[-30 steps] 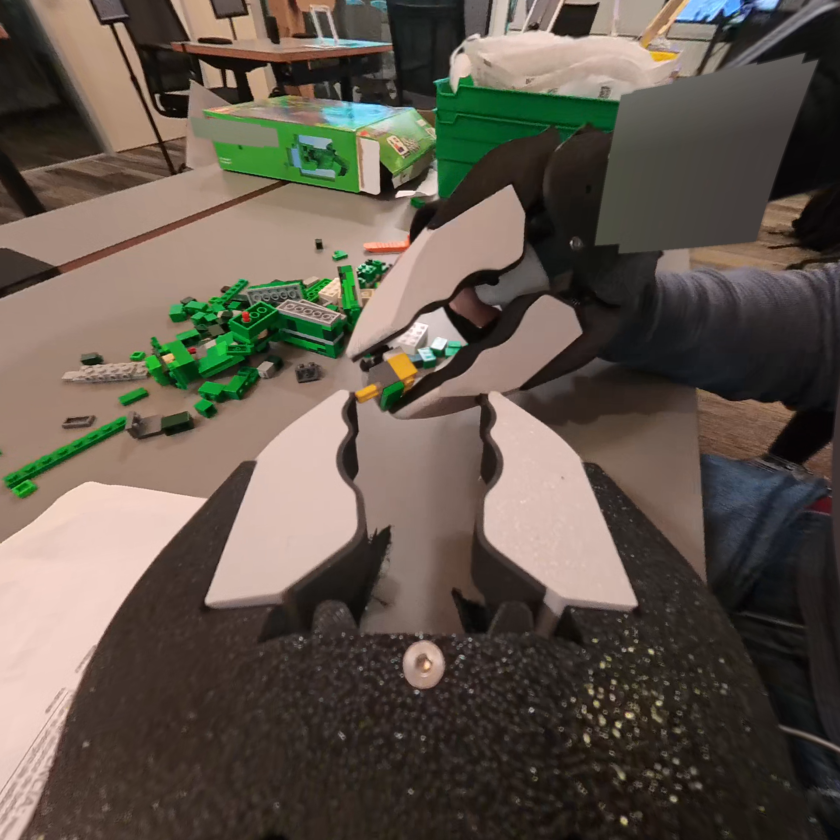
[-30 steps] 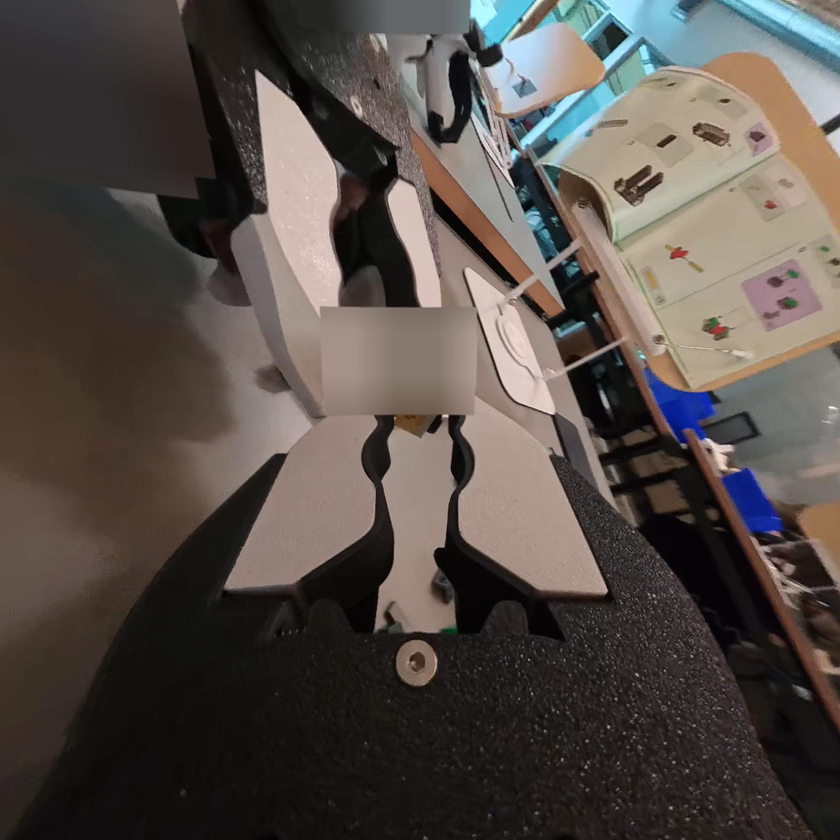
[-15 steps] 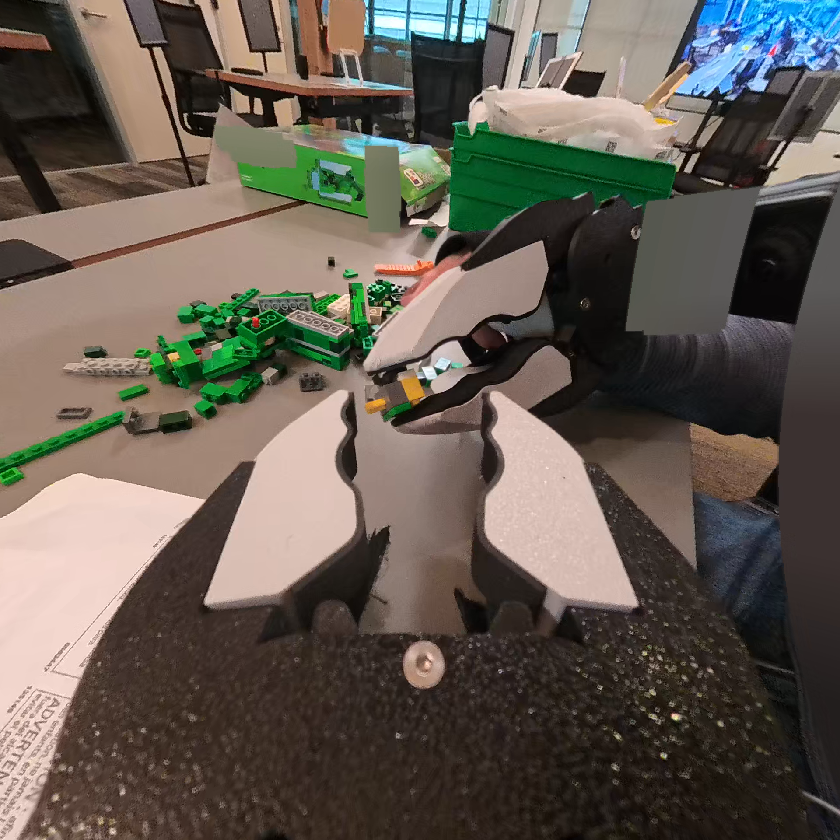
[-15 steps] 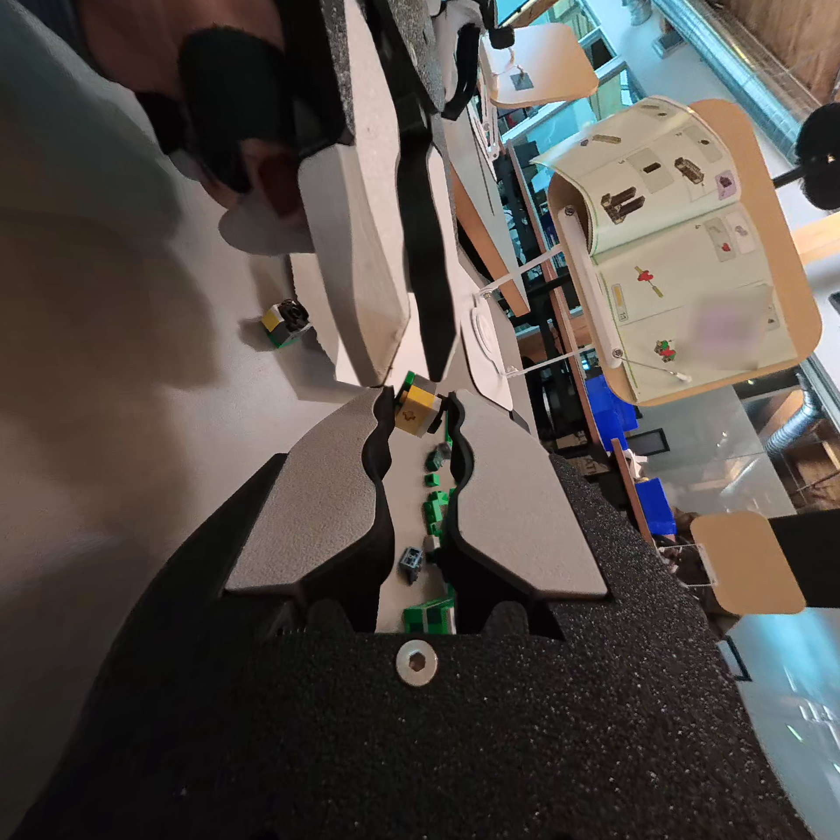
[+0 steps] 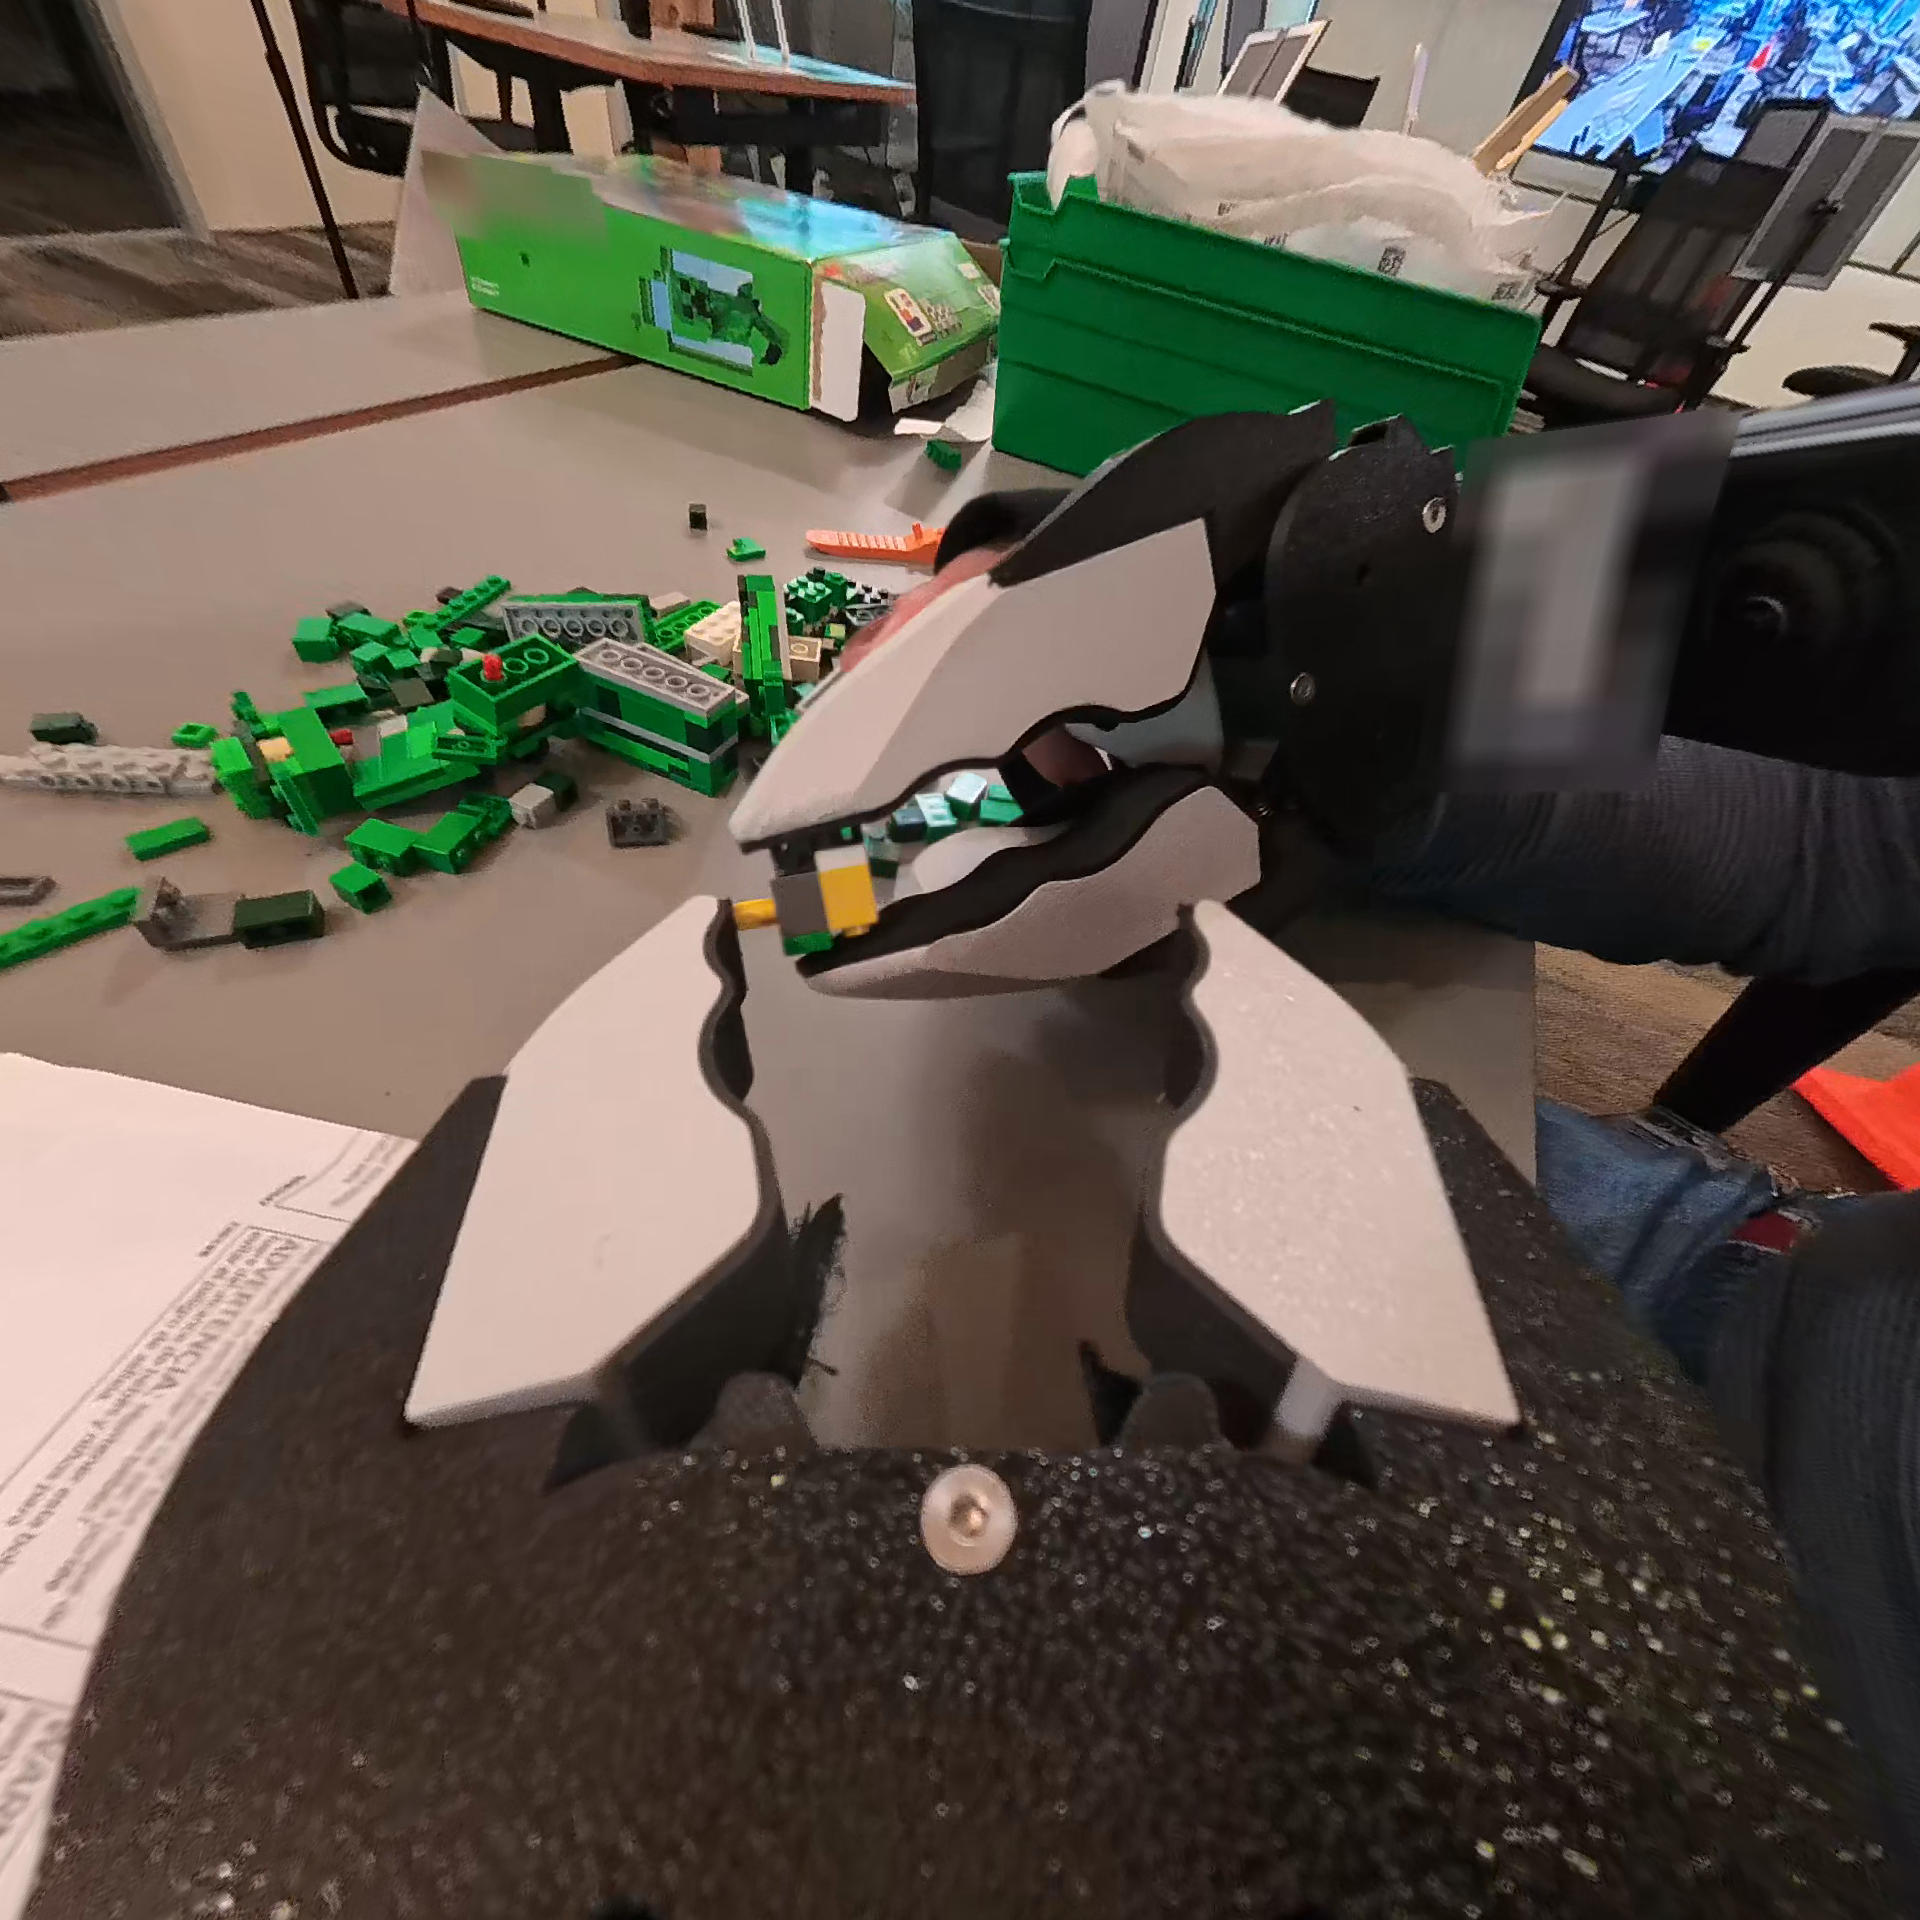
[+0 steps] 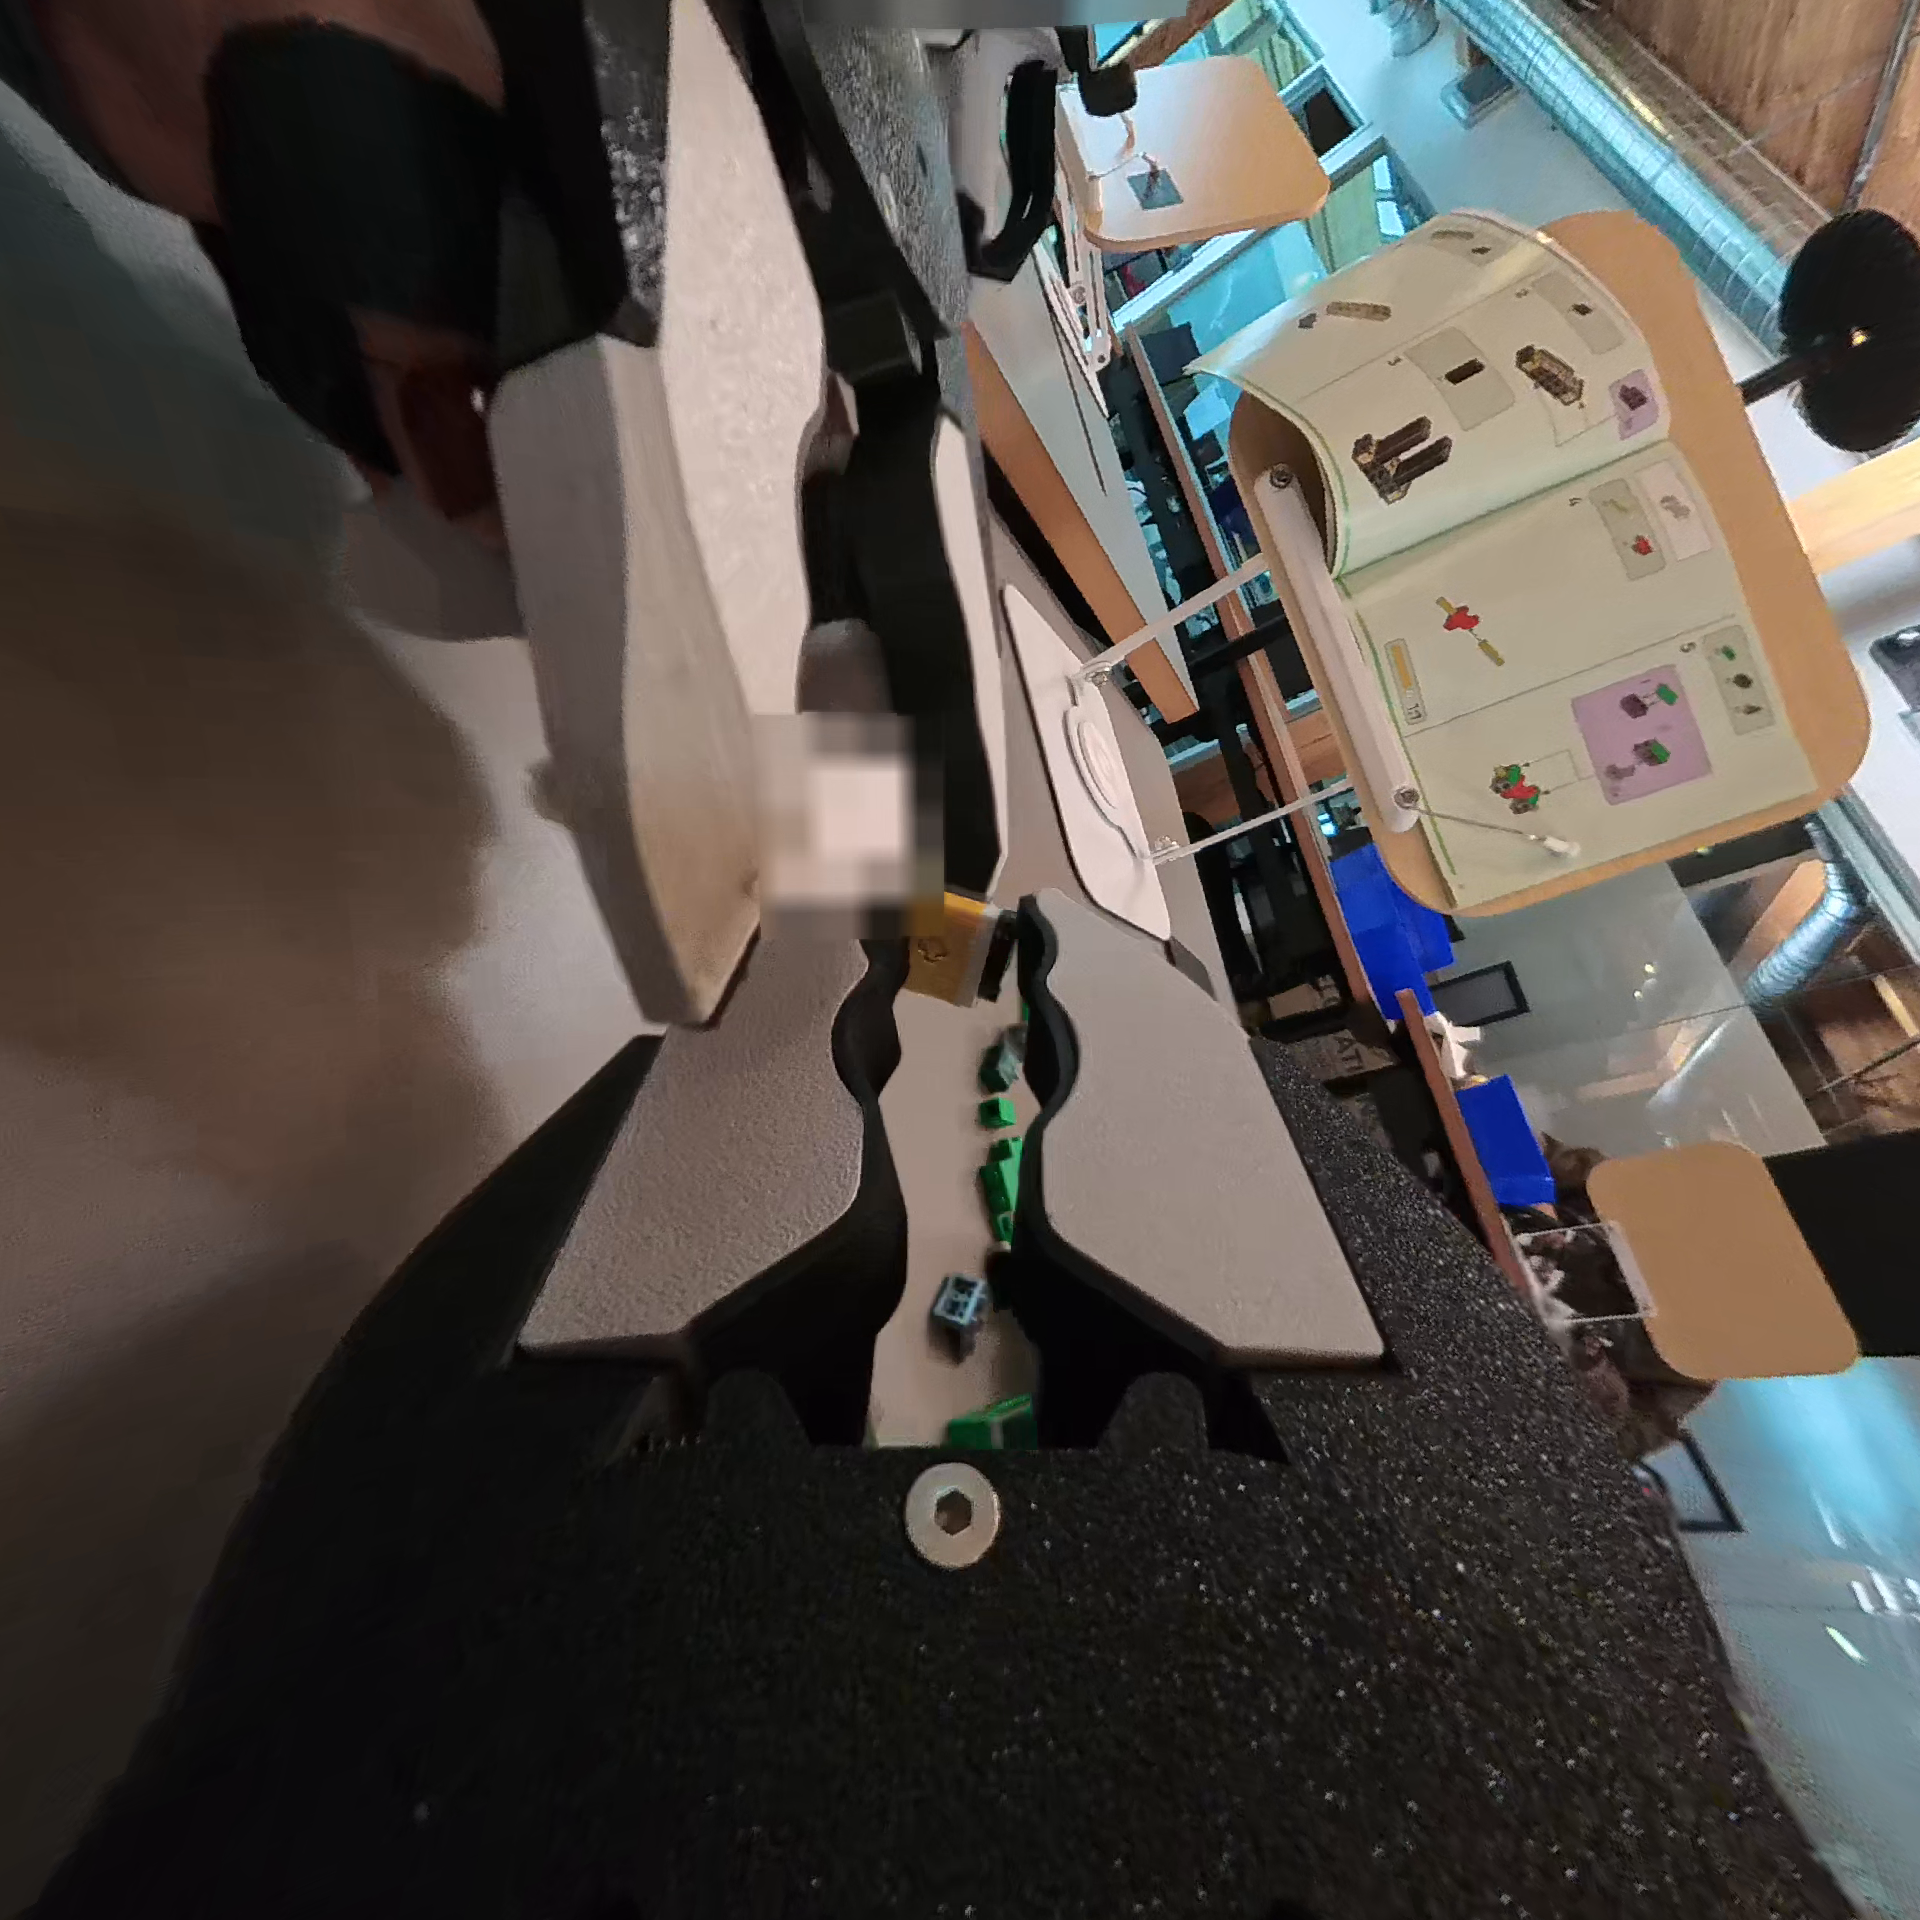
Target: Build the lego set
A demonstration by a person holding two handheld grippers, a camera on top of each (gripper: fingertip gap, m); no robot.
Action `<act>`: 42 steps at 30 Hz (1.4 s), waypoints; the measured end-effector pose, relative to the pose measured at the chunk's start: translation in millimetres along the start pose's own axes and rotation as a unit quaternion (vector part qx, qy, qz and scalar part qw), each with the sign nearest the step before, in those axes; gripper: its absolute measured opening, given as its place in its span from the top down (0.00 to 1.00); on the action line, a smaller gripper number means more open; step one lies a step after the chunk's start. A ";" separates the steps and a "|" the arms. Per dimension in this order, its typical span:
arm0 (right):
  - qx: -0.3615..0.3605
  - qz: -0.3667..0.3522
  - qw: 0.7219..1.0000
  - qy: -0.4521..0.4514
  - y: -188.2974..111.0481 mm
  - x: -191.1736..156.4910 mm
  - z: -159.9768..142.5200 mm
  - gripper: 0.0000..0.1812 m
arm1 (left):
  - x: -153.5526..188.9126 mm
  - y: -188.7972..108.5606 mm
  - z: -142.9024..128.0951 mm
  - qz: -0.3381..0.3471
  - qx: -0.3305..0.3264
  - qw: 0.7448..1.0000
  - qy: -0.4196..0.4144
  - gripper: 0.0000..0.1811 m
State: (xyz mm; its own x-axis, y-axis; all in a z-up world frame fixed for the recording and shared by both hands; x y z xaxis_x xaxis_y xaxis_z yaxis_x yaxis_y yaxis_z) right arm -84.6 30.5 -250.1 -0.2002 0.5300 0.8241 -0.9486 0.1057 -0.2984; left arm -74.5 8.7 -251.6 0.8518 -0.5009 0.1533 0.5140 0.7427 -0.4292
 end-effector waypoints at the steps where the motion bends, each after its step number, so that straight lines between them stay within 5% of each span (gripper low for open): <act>1: -0.004 0.005 1.000 0.002 2.0 -2.3 -0.2 0.89 | -0.1 2.0 -2.1 -0.003 -0.005 1.000 -0.008 0.55; 18: -0.004 0.079 0.994 0.071 4.6 -11.2 -6.5 0.89 | -5.5 1.7 -11.2 -0.071 -0.001 0.994 -0.083 0.59; 30: 0.000 0.057 0.998 0.039 2.2 -10.4 -4.1 0.89 | -15.1 -6.5 -1.0 -0.006 0.033 0.999 -0.040 0.76; 36: 0.080 0.139 0.973 0.165 -7.9 -3.9 2.8 0.89 | -23.9 -23.6 -7.8 0.037 -0.011 0.997 0.074 0.79; 42: 0.158 0.229 0.926 0.255 -17.9 -4.9 14.4 0.89 | -10.1 -20.0 -7.1 0.125 -0.031 0.958 0.257 0.86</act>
State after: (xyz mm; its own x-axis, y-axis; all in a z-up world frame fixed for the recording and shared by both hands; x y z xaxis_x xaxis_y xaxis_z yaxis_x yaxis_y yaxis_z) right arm -70.2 13.9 -241.9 -0.5342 0.7952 0.2870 -0.8332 -0.4377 -0.3379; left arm -94.1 -4.2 -250.9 0.7769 -0.4745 -0.4138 0.2792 0.8488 -0.4491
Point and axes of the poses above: each gripper's, where its closed fingertips meet, y out along the fingers, z out of its top, x = y × z across the jaws, the point moved 2 cm from there along -y, back along the fingers, and after that the axes turned 10 degrees about -x, right-handed, at the moved point
